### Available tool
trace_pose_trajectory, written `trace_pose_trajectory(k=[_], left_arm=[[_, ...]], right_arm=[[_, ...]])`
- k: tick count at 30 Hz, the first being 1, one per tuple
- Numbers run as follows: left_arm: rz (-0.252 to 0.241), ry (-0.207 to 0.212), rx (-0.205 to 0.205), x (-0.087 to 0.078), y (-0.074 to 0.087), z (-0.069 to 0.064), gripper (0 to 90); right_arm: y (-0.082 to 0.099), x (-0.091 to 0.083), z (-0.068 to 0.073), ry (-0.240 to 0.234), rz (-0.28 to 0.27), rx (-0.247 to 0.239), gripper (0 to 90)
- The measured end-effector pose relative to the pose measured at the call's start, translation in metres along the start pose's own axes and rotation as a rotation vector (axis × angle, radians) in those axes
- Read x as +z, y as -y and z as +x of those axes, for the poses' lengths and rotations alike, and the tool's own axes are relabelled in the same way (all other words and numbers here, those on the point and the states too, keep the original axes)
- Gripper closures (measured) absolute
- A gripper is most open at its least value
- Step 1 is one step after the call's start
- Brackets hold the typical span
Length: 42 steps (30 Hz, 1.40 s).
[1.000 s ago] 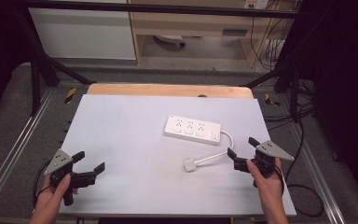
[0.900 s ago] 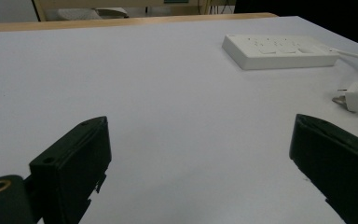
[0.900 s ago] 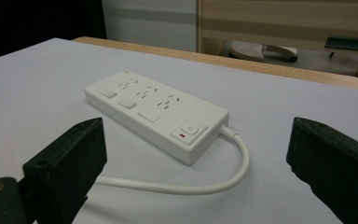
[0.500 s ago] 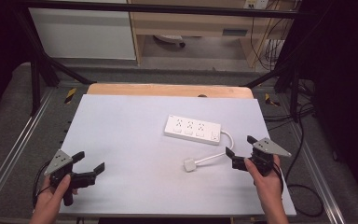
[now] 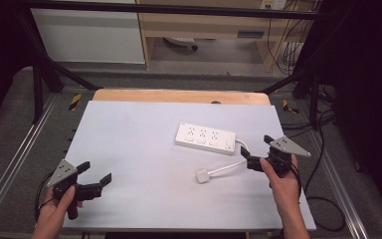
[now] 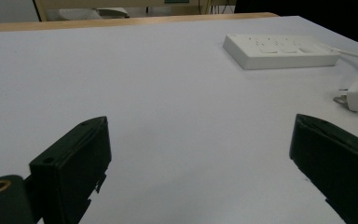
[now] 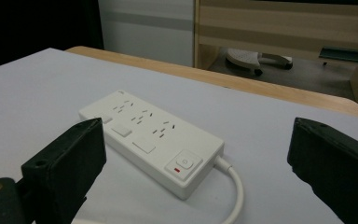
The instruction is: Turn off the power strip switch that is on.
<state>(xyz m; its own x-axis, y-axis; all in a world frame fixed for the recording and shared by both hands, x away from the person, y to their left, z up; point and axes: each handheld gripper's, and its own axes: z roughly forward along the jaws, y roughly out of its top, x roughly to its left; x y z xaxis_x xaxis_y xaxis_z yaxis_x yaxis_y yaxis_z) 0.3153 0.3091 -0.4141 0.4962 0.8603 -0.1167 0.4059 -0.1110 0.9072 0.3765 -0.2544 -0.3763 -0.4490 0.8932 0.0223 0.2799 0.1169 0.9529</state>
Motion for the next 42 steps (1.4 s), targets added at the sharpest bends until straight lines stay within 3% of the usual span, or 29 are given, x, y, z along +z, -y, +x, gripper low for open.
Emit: trace_pose_trajectory(k=[22,42], left_arm=[[0.005,-0.015,-0.001,0.001,0.001,0.001,5.2],[0.009,-0.013,0.002,0.002,0.001,0.001,5.2]], right_arm=[[-0.025,0.027,0.002,-0.029,0.018,-0.023,6.3],[-0.031,0.045,0.003,-0.010,0.025,-0.026,22.3]])
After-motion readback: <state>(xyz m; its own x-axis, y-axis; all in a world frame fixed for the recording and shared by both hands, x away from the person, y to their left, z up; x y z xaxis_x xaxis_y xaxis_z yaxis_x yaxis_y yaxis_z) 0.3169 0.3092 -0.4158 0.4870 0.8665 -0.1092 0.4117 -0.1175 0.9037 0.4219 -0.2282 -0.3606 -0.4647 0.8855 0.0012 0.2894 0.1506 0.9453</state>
